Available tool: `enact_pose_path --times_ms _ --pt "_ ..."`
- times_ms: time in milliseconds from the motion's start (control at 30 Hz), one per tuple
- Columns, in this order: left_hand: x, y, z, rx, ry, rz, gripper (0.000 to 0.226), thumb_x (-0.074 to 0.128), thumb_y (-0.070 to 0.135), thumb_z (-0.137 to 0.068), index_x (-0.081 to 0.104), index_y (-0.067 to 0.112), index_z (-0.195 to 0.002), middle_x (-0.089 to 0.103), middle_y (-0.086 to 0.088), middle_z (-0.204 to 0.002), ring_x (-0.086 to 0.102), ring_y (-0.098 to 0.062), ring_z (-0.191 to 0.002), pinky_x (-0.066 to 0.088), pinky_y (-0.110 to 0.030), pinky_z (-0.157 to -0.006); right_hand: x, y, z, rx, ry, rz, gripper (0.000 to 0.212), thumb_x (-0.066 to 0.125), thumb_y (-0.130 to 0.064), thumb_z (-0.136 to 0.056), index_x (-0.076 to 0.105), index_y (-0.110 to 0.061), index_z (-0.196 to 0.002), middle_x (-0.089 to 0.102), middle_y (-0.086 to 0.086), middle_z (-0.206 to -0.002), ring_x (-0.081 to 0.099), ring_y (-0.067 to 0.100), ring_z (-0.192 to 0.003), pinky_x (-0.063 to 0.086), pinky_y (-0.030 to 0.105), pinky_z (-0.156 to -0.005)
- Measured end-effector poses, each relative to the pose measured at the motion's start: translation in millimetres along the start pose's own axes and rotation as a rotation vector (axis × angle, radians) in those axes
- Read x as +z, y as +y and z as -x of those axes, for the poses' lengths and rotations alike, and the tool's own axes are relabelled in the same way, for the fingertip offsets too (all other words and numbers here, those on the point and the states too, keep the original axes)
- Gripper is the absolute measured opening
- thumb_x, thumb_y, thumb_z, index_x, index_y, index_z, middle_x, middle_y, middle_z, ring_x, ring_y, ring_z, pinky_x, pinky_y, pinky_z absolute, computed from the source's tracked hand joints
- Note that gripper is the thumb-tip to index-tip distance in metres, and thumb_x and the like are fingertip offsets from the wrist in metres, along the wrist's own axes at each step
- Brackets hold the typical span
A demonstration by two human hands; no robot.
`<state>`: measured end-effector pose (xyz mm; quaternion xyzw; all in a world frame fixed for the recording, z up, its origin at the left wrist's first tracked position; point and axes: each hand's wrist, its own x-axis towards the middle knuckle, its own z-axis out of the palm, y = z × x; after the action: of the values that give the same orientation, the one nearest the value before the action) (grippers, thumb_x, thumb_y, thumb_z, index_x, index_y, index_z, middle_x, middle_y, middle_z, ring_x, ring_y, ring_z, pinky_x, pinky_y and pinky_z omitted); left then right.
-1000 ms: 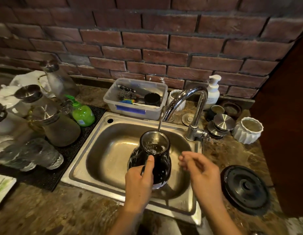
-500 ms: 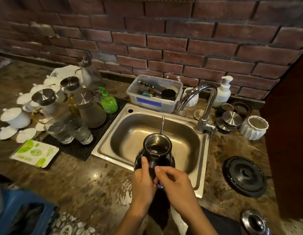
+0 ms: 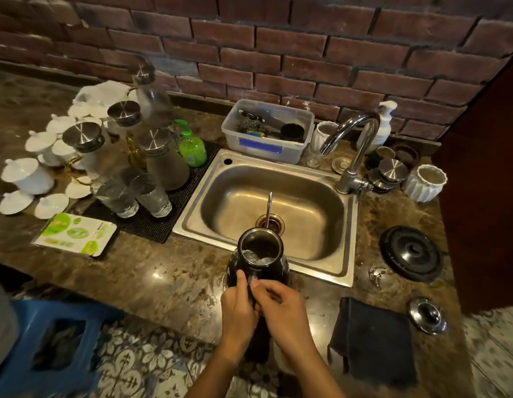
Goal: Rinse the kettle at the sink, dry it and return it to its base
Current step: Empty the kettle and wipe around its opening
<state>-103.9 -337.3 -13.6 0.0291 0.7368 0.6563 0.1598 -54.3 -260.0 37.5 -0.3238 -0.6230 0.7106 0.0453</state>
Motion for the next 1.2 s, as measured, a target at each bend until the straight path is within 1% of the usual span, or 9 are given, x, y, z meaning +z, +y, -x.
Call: enact_pose_path --times_ms 100,267,467,600,733,900,1067,1133,1200 --pt "-12 -5 0 -0.001 -0.013 0.033 0.066 0.03 0.049 -0.102 0.06 0.024 -0.048 0.051 0.002 -0.04 0.049 -0.014 -0.036 0.036 -0.026 -0.039 14 3 6 -0.01 0.045 0.008 0.014 0.069 -0.032 -0.096 0.082 -0.038 -0.093 0.081 -0.01 -0.09 0.076 0.005 -0.081 0.057 0.017 -0.062" --pt "-28 -15 -5 0.022 -0.027 0.039 0.065 0.032 0.045 -0.101 0.059 0.022 -0.047 0.051 0.0 -0.041 0.05 -0.016 -0.038 0.036 -0.028 -0.041 34 6 13 -0.015 0.106 0.019 0.021 0.07 -0.026 -0.096 0.081 -0.04 -0.085 0.081 -0.011 -0.087 0.076 0.004 -0.078 0.056 0.015 -0.062" --pt "-44 -24 -9 0.082 -0.087 0.01 0.066 0.03 0.038 -0.103 0.057 0.025 -0.044 0.049 0.001 -0.039 0.048 -0.008 -0.037 0.036 -0.022 -0.041 49 16 14 -0.023 0.121 0.061 0.017 0.066 -0.028 -0.099 0.081 -0.027 -0.094 0.081 -0.006 -0.09 0.076 0.006 -0.086 0.057 0.019 -0.071" --pt "-49 -29 -9 0.102 -0.102 -0.016 0.068 0.028 0.04 -0.103 0.052 0.028 -0.041 0.044 0.003 -0.035 0.04 -0.005 -0.033 0.031 -0.022 -0.039 55 23 16 0.008 0.147 0.041 0.016 0.066 -0.031 -0.098 0.081 -0.025 -0.098 0.08 -0.003 -0.089 0.075 0.008 -0.082 0.057 0.019 -0.066" --pt "-52 -32 -9 0.11 -0.103 -0.007 0.067 0.03 0.045 -0.101 0.052 0.027 -0.041 0.044 0.002 -0.035 0.04 -0.006 -0.033 0.031 -0.023 -0.039 58 30 15 0.019 0.174 0.073 0.022 0.067 -0.033 -0.098 0.079 -0.018 -0.109 0.08 -0.005 -0.095 0.075 0.006 -0.088 0.057 0.018 -0.07" --pt "-55 -32 -8 0.143 -0.106 -0.017 0.063 0.032 0.05 -0.097 0.051 0.026 -0.043 0.047 0.0 -0.038 0.043 -0.013 -0.035 0.03 -0.033 -0.038 61 36 18 0.021 0.221 0.079 0.018 0.068 -0.029 -0.097 0.079 -0.022 -0.109 0.081 -0.009 -0.096 0.075 0.001 -0.091 0.058 0.017 -0.072" --pt "-57 -36 -6 0.15 -0.13 -0.03 0.063 0.031 0.05 -0.098 0.053 0.022 -0.047 0.05 -0.004 -0.04 0.046 -0.021 -0.035 0.035 -0.038 -0.039 63 39 22 0.023 0.231 0.066 0.017 0.068 -0.026 -0.098 0.078 -0.02 -0.109 0.081 -0.007 -0.095 0.076 0.004 -0.088 0.059 0.02 -0.072" --pt "-57 -39 -6 0.167 -0.125 -0.03 0.062 0.03 0.05 -0.098 0.053 0.02 -0.048 0.051 -0.005 -0.041 0.047 -0.021 -0.035 0.036 -0.035 -0.039 64 41 24 0.016 0.237 0.071 0.016 0.068 -0.026 -0.098 0.078 -0.02 -0.108 0.081 -0.008 -0.093 0.075 0.004 -0.087 0.058 0.02 -0.071" --pt "-57 -41 -6 0.166 -0.119 -0.038 0.063 0.03 0.05 -0.097 0.054 0.019 -0.049 0.05 -0.008 -0.041 0.048 -0.026 -0.036 0.038 -0.037 -0.039 64 42 24 0.028 0.243 0.061 0.021 0.068 -0.027 -0.097 0.077 -0.017 -0.114 0.081 -0.006 -0.099 0.075 0.002 -0.093 0.059 0.019 -0.076"
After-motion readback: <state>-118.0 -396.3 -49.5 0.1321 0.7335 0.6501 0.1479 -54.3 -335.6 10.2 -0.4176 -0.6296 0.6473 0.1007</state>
